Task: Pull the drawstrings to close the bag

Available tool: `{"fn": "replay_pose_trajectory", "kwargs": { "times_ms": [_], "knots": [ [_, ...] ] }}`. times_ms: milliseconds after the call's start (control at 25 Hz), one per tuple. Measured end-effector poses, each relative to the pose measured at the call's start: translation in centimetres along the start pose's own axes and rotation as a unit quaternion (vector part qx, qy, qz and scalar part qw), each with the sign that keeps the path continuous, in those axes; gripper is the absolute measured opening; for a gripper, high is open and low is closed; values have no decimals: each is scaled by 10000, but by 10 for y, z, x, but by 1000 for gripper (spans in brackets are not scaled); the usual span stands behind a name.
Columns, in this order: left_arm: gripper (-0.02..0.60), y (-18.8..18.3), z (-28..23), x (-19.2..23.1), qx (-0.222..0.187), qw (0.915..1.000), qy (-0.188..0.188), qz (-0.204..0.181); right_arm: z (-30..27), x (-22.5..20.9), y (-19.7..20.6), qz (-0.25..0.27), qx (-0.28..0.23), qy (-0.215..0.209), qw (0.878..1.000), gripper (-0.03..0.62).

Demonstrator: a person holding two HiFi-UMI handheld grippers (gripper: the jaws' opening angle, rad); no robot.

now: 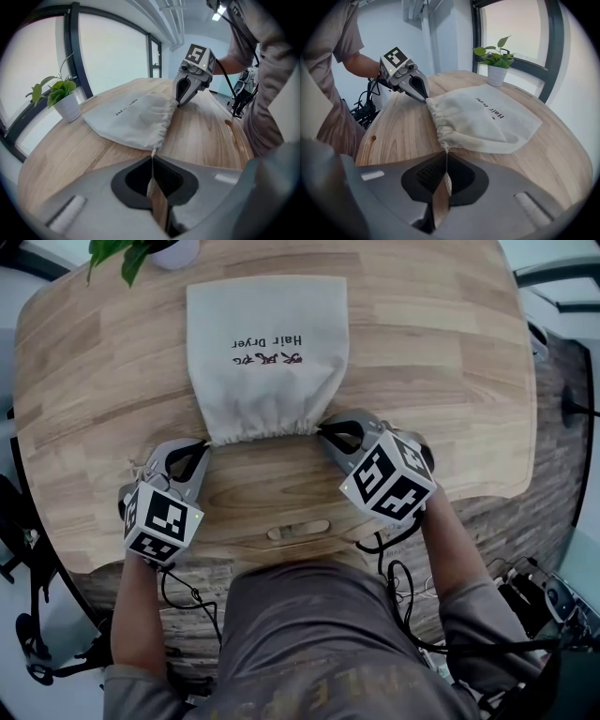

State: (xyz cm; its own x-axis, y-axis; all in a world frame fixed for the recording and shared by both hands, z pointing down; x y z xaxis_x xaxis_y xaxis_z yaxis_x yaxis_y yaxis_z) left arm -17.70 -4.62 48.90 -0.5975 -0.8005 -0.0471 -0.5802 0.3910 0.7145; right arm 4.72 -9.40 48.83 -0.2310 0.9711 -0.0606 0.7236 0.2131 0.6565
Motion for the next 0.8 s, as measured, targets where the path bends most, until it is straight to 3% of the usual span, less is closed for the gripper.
{"fn": "replay_pose_trajectory", "kwargs": {
  "times_ms": [440,800],
  "knots": [
    [5,14,11,9,-70,9978,-299,581,9,0,11,-253,26,47,9997,35],
    [5,26,23,26,-29,9956,-419,838,27,-7,29,-320,133,0,9994,34]
  ]
}}
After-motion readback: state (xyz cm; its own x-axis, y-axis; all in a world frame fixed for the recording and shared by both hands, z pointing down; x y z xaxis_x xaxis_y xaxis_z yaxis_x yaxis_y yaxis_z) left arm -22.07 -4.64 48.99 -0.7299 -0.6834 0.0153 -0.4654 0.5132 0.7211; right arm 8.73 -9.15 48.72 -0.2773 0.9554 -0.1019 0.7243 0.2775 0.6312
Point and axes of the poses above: the fingertips, and each gripper's own axes: z backward along the fingers, x to its left, y out of its underside, the point moved 6 cm from there along z, backward along the fingers, and after that the axes turned 12 degrees about -x, right-handed, at the moved point
